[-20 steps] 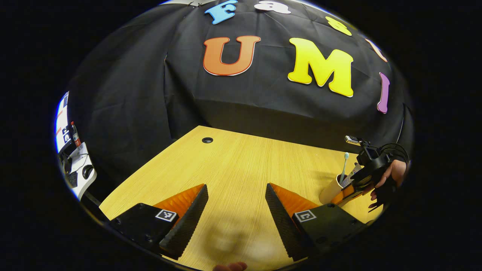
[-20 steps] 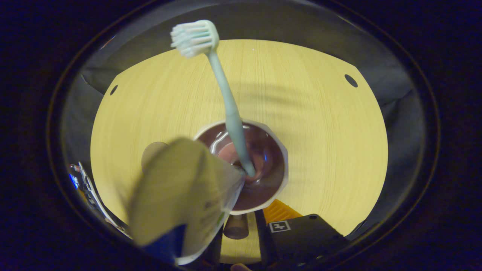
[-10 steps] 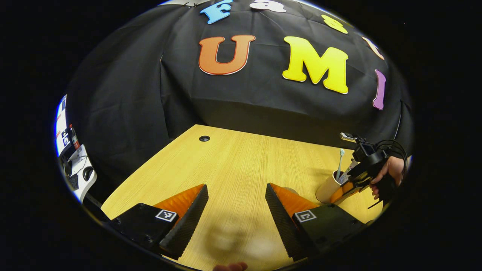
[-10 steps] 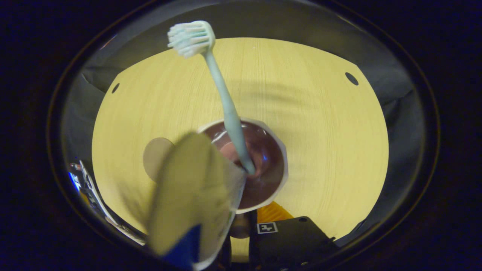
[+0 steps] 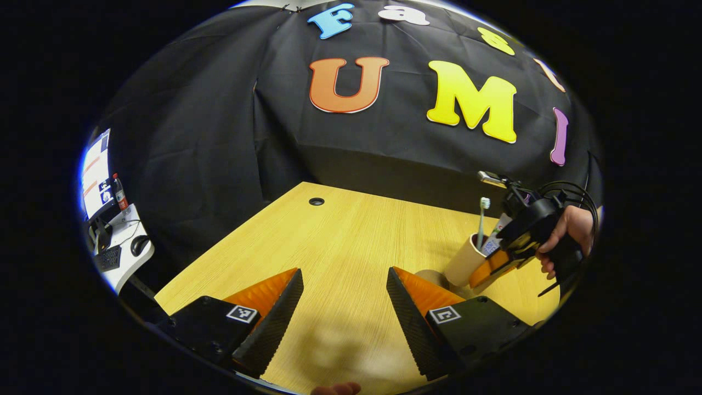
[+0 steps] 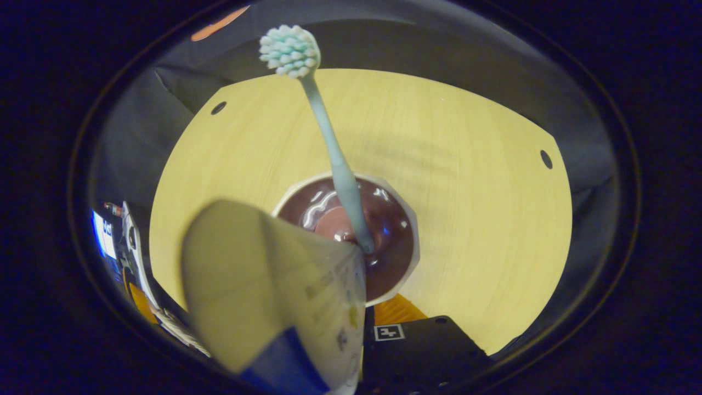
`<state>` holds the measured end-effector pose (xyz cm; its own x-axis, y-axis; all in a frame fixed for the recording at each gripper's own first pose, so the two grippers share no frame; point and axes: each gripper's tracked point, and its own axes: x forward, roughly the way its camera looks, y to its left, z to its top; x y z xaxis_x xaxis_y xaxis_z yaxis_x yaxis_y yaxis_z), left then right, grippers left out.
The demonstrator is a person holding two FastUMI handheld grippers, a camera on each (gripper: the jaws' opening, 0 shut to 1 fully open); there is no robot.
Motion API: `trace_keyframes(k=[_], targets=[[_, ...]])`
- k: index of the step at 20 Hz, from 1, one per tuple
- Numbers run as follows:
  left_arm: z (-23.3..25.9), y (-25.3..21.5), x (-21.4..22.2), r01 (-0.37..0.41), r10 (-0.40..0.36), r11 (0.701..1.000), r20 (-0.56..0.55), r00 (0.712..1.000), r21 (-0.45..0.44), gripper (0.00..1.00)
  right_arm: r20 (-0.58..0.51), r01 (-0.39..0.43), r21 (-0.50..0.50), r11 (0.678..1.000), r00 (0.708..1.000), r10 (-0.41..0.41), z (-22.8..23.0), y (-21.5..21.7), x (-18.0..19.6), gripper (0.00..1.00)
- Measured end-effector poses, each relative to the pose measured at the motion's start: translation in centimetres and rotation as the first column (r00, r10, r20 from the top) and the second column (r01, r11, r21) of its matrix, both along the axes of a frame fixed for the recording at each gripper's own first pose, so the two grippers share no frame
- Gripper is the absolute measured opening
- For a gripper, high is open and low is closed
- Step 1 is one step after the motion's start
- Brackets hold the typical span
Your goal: Put the toothbrush and toothpaste on the desktop into the cup, then pick up the cup and place it on the coaster on the desktop.
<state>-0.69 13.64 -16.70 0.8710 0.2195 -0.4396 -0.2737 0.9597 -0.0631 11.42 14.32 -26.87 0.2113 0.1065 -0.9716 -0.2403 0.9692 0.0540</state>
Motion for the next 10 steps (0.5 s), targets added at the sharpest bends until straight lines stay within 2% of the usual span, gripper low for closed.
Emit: trace_keyframes(k=[4, 9, 10], targets=[[-0.4, 1.2, -1.9, -0.018, 0.018, 1.0, -0.012, 1.0, 0.012, 0.97, -0.011, -0.055, -0.021, 0.998, 0.998, 0.055, -1.0, 2.6, 0.0, 0.14], [-1.1, 1.8, -3.0, -0.032, 0.032, 0.999, -0.028, 0.999, -0.003, 0.97, -0.016, -0.077, -0.067, 0.995, 0.997, 0.076, -1.2, 3.5, -0.2, 0.14], [-1.1, 2.0, -3.0, -0.032, 0.032, 0.999, -0.029, 0.999, -0.003, 1.0, -0.013, -0.082, -0.077, 0.994, 0.997, 0.082, -1.2, 3.6, -0.1, 0.14]])
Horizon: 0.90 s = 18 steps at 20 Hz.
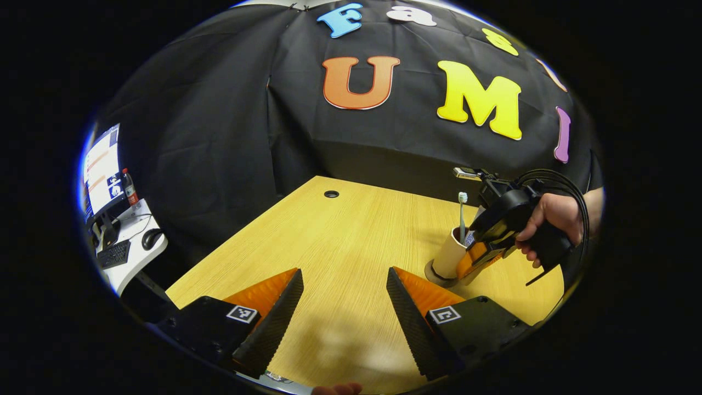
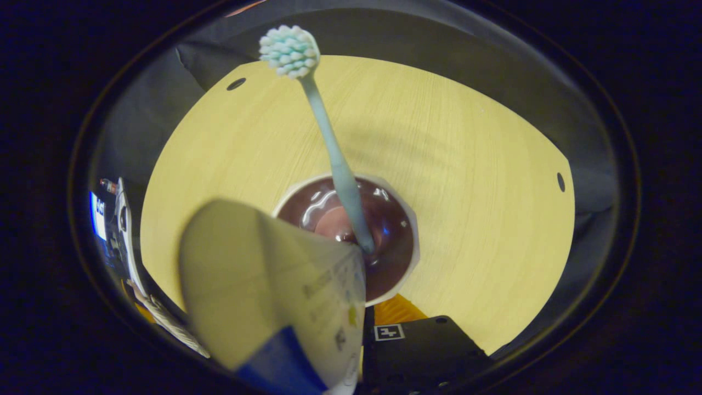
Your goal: Put the toothbrush and toothpaste on the desktop into the cup, then pick up the cup and place it on the coaster on the desktop.
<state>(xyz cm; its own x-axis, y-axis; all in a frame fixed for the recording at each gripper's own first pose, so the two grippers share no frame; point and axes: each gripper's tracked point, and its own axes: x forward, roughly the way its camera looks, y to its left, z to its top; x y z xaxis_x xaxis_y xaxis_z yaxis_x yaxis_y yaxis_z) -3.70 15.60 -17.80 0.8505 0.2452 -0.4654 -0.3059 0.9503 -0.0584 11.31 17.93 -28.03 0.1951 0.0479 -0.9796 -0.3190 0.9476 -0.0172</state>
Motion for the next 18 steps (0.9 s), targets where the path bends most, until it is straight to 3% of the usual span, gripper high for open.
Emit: trace_keyframes(k=[4, 9, 12, 14, 18], targets=[[0.2, 0.3, -0.1, 0.011, -0.011, 1.0, 0.001, 1.0, 0.006, 0.97, -0.02, 0.005, -0.025, 1.0, 1.0, -0.005, -0.1, 0.6, -0.4, 0.16], [0.5, -0.2, 0.1, 0.028, -0.028, 1.0, 0.008, 1.0, -0.002, 0.97, -0.016, 0.035, 0.027, 0.999, 0.999, -0.035, 0.2, 0.6, -0.7, 0.26], [1.3, -1.3, 0.7, 0.055, -0.055, 0.998, 0.022, 0.998, 0.005, 0.97, -0.005, 0.049, 0.06, 0.997, 0.999, -0.049, 1.7, 0.4, -1.7, 0.8], [2.2, -1.9, 1.3, 0.068, -0.069, 0.997, 0.042, 0.997, 0.026, 0.97, 0.016, 0.057, 0.092, 0.994, 0.998, -0.058, 3.2, 0.0, -3.0, 0.93], [4.7, -5.0, 3.4, 0.151, -0.155, 0.988, 0.1, 0.983, 0.044, 0.97, 0.117, 0.102, 0.175, 0.979, 0.985, -0.123, 8.8, -2.5, -5.8, 0.95]])
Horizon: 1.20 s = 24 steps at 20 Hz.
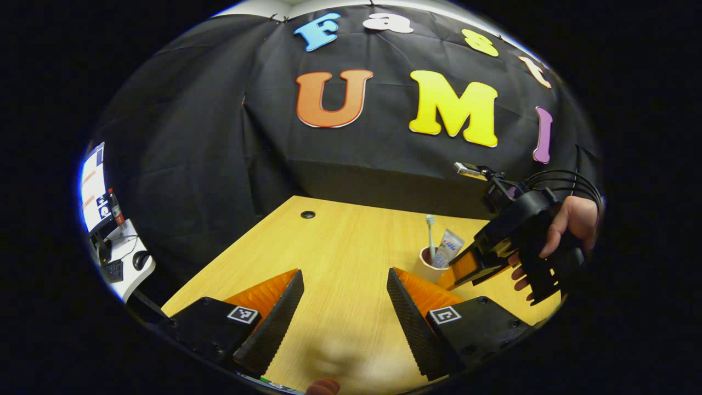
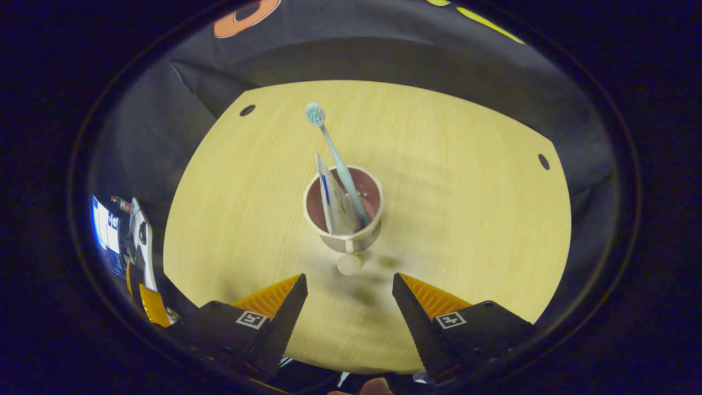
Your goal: Put the toothbrush and toothpaste on the desktop into the cup, then pick up the cup and place it on the coaster on the desktop.
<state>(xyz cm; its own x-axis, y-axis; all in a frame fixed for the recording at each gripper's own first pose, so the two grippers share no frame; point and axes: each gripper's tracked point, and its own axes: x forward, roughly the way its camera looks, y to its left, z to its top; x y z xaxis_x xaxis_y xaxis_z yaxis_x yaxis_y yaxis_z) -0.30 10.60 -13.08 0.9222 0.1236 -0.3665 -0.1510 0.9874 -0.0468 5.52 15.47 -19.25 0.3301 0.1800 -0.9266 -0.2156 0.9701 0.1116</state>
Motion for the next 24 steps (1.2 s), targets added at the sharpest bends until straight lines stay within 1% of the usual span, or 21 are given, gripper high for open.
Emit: trace_keyframes(k=[2, 4, 5, 6, 7, 8, 9, 11, 13, 14, 15, 16, 17, 18, 21, 22, 23, 24], targets=[[1.5, -2.1, 1.2, 0.056, -0.056, 0.998, 0.028, 0.998, -0.012, 0.97, 0.086, 0.04, 0.021, 0.999, 0.995, -0.042, 2.8, -2.6, -1.2, 0.94], [3.3, -4.1, 2.1, 0.106, -0.104, 0.994, 0.062, 0.993, -0.03, 0.97, 0.2, 0.081, 0.022, 0.996, 0.976, -0.084, 5.9, -5.7, -1.6, 0.94], [4.6, -5.1, 2.6, 0.125, -0.122, 0.991, 0.082, 0.989, -0.035, 0.97, 0.266, 0.102, 0.025, 0.994, 0.958, -0.105, 7.7, -7.3, -1.5, 0.94], [6.2, -6.1, 3.2, 0.144, -0.139, 0.989, 0.108, 0.984, -0.034, 0.97, 0.343, 0.121, 0.044, 0.992, 0.93, -0.129, 9.6, -8.6, -1.4, 0.94], [7.4, -6.7, 3.7, 0.158, -0.154, 0.987, 0.126, 0.98, -0.027, 0.97, 0.42, 0.135, 0.071, 0.988, 0.895, -0.152, 12.1, -9.7, -1.1, 0.94], [8.8, -7.3, 4.3, 0.168, -0.164, 0.986, 0.145, 0.976, -0.018, 0.97, 0.498, 0.151, 0.093, 0.984, 0.849, -0.177, 14.0, -11.1, -1.0, 0.94], [10.4, -7.8, 4.7, 0.175, -0.17, 0.985, 0.172, 0.97, -0.013, 0.96, 0.578, 0.164, 0.115, 0.98, 0.791, -0.201, 16.5, -12.4, -0.7, 0.94], [13.8, -8.9, 5.5, 0.191, -0.18, 0.981, 0.23, 0.956, -0.023, 0.96, 0.723, 0.184, 0.139, 0.973, 0.653, -0.227, 21.4, -14.3, -0.6, 0.94], [16.8, -9.5, 5.8, 0.191, -0.179, 0.981, 0.279, 0.944, -0.016, 0.96, 0.827, 0.195, 0.142, 0.97, 0.515, -0.224, 25.7, -15.9, -1.1, 0.94], [18.3, -9.8, 5.7, 0.187, -0.175, 0.982, 0.306, 0.936, -0.009, 0.96, 0.866, 0.202, 0.134, 0.97, 0.452, -0.214, 27.2, -16.4, -1.5, 0.94], [19.6, -9.7, 5.4, 0.177, -0.167, 0.984, 0.327, 0.93, 0.0, 0.96, 0.894, 0.208, 0.125, 0.97, 0.4, -0.201, 28.7, -17.0, -2.0, 0.93], [20.4, -9.8, 5.1, 0.165, -0.159, 0.986, 0.347, 0.924, 0.011, 0.96, 0.913, 0.208, 0.121, 0.971, 0.361, -0.192, 29.4, -17.0, -2.5, 0.93], [21.0, -9.8, 4.6, 0.156, -0.153, 0.988, 0.364, 0.919, 0.022, 0.96, 0.925, 0.207, 0.124, 0.97, 0.33, -0.189, 30.1, -16.9, -3.0, 0.93], [21.6, -10.1, 4.0, 0.151, -0.152, 0.988, 0.381, 0.912, 0.032, 0.96, 0.931, 0.204, 0.128, 0.971, 0.312, -0.189, 30.2, -16.9, -3.3, 0.94], [21.9, -10.7, 2.6, 0.145, -0.156, 0.988, 0.403, 0.902, 0.058, 0.96, 0.93, 0.179, 0.154, 0.972, 0.306, -0.204, 29.8, -16.1, -4.5, 0.94], [21.7, -10.8, 2.2, 0.142, -0.156, 0.988, 0.402, 0.902, 0.066, 0.96, 0.93, 0.178, 0.157, 0.971, 0.304, -0.206, 29.8, -16.2, -4.5, 0.95], [21.6, -10.9, 1.8, 0.137, -0.154, 0.988, 0.4, 0.903, 0.071, 1.0, 0.932, 0.176, 0.161, 0.971, 0.296, -0.208, 29.8, -16.2, -4.6, 0.95], [21.4, -10.9, 1.7, 0.136, -0.153, 0.988, 0.396, 0.905, 0.071, 0.96, 0.931, 0.179, 0.157, 0.971, 0.302, -0.206, 29.5, -16.2, -4.8, 0.95]])
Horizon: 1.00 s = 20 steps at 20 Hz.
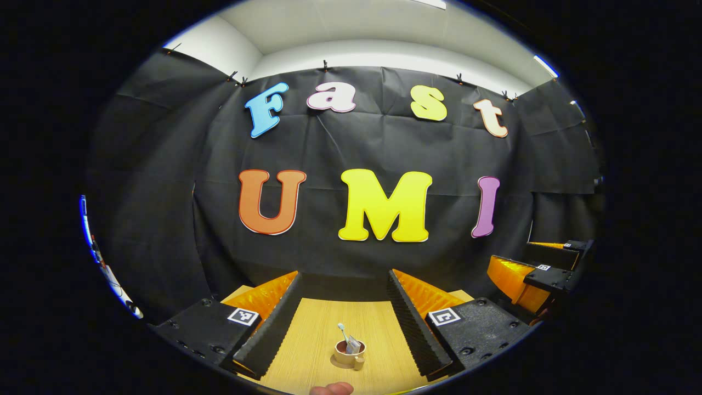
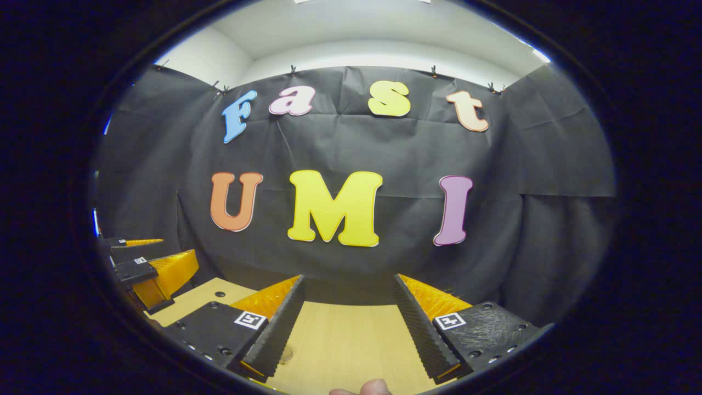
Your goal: Put the toothbrush and toothpaste on the desktop into the cup, then pick up the cup and place it on the coaster on the desktop.
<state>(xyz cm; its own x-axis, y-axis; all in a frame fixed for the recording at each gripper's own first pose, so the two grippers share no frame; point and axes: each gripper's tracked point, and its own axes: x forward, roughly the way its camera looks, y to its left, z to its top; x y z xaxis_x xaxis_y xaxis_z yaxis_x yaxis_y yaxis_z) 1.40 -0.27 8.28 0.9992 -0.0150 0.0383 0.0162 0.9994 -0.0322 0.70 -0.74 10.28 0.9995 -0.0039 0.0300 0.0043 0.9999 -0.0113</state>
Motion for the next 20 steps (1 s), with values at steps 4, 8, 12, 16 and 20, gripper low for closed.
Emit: trace_keyframes(k=[4, 8, 12, 16, 20], targets=[[-0.21, -0.09, -0.4, -0.008, 0.008, 1.0, -0.007, 1.0, -0.008, 0.96, -0.029, -0.004, 0.019, 1.0, 1.0, 0.005, -0.81, -0.01, -0.22, 0.96], [-0.3, 0.21, -0.27, -0.017, 0.017, 1.0, -0.011, 1.0, -0.012, 0.96, -0.027, -0.003, 0.023, 1.0, 1.0, 0.004, -0.57, -0.13, -0.14, 0.98], [-0.44, 0.29, -0.23, -0.025, 0.025, 1.0, -0.015, 1.0, -0.015, 0.96, -0.013, 0.0, 0.016, 1.0, 1.0, 0.001, -0.18, -0.16, -0.2, 0.98], [-0.85, 0.41, -0.1, -0.024, 0.024, 1.0, -0.03, 0.999, -0.007, 0.96, -0.009, -0.006, 0.008, 1.0, 1.0, 0.006, -0.23, 0.11, -0.16, 0.96], [-0.92, 0.67, -0.08, -0.029, 0.029, 1.0, -0.033, 0.999, -0.002, 0.96, -0.007, -0.01, 0.013, 1.0, 1.0, 0.01, -0.35, 0.26, -0.04, 0.96]])
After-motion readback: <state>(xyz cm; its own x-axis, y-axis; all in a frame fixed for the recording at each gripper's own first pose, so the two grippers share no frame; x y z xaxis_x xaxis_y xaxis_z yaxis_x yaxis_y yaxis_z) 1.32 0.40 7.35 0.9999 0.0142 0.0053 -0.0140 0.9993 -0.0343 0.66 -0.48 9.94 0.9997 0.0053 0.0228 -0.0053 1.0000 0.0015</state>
